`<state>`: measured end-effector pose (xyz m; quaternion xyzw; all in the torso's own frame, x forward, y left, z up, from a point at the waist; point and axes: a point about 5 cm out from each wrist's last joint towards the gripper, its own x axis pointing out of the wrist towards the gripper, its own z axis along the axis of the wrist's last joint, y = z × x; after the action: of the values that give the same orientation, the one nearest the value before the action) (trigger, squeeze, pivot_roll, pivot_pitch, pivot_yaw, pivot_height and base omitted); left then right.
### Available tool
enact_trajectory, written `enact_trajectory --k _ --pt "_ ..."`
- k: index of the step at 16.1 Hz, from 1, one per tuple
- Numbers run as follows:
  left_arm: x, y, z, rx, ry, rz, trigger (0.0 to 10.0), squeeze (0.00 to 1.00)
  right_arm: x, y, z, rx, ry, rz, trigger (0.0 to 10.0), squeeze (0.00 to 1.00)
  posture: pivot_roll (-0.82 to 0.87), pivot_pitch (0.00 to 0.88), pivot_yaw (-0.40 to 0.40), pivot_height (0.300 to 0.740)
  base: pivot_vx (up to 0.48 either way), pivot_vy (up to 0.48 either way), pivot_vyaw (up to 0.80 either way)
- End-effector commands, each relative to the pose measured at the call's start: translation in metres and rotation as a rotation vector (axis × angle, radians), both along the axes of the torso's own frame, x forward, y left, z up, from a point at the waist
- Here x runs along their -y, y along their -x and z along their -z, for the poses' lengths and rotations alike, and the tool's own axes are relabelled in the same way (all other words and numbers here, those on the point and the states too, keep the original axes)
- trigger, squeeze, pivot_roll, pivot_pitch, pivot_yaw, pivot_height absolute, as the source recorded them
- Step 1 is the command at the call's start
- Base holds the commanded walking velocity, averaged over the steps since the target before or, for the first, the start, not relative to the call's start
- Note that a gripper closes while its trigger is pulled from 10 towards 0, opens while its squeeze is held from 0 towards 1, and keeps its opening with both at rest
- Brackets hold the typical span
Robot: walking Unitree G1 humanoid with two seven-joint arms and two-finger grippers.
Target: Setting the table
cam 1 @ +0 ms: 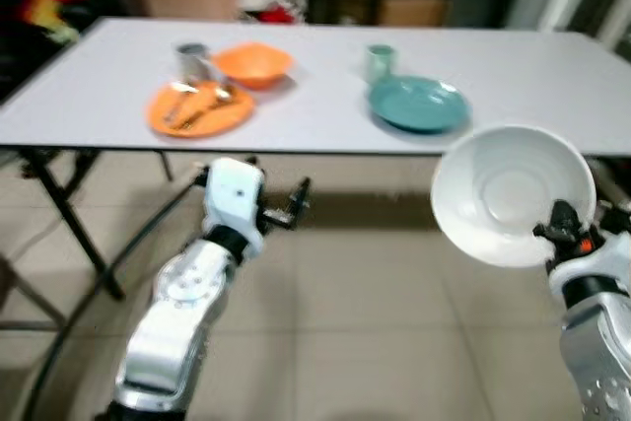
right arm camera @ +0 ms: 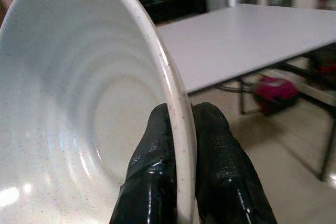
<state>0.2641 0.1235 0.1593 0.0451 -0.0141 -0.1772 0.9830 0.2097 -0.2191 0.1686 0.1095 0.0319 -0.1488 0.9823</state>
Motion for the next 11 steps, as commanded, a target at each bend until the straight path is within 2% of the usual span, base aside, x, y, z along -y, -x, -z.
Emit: enact_trajectory --k 1,5,9,11 --pt "-0.002 -0.002 0.000 -0.002 -0.001 0.001 10.0 0.00 -0.006 -0.001 -0.006 0.032 -0.004 -0.029 10.0 0.00 -0.06 0.000 -0.025 0.740 0.386 0.000 0.00" --pt "0.001 0.000 0.002 -0.010 -0.005 0.020 10.0 0.00 -0.009 -0.001 -0.005 0.026 -0.004 -0.044 10.0 0.00 -0.06 0.000 -0.023 0.740 0.385 0.000 0.00" --pt "-0.002 -0.001 -0.001 0.003 -0.011 0.014 10.0 0.00 -0.007 -0.008 -0.002 0.014 -0.019 -0.050 10.0 0.00 -0.03 0.000 -0.033 0.740 0.386 0.000 -0.72" --pt "-0.005 0.001 0.000 0.001 -0.016 -0.001 10.0 0.00 -0.008 -0.011 -0.002 0.015 -0.021 -0.063 10.0 0.00 -0.02 0.000 -0.046 0.740 0.381 0.000 0.00"
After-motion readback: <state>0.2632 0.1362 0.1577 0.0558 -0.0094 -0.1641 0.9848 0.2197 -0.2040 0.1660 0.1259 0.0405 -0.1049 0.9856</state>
